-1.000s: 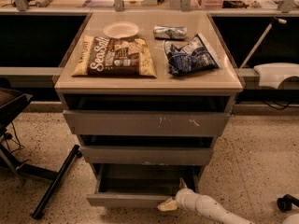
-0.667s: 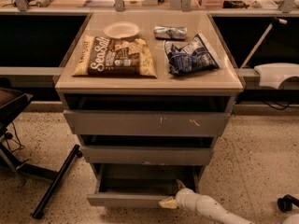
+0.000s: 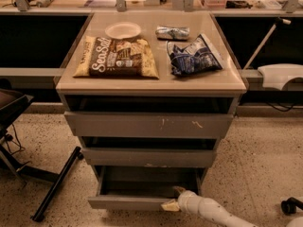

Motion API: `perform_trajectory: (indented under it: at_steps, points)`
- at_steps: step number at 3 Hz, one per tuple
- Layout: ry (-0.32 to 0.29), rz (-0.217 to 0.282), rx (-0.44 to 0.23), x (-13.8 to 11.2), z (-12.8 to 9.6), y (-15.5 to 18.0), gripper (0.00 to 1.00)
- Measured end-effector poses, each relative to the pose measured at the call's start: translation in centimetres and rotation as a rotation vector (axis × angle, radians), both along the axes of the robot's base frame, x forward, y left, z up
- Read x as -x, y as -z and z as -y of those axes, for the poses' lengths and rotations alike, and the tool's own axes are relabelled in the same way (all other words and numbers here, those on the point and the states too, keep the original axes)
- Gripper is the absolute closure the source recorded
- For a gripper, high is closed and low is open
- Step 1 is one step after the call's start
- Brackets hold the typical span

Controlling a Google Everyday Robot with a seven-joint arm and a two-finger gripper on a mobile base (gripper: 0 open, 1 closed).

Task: Open bottom drawer

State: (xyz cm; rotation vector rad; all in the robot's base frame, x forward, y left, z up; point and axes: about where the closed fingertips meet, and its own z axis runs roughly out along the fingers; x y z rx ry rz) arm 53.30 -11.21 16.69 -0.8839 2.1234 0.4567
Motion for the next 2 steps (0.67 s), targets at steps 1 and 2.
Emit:
perform_trajectory:
  at_steps: [1, 2]
  points:
    - [0.0, 0.003, -0.01, 0.11, -0.13, -0.19, 0.89]
    - [0.0, 0.003, -0.01, 0.12, -0.13, -0.26, 1.0]
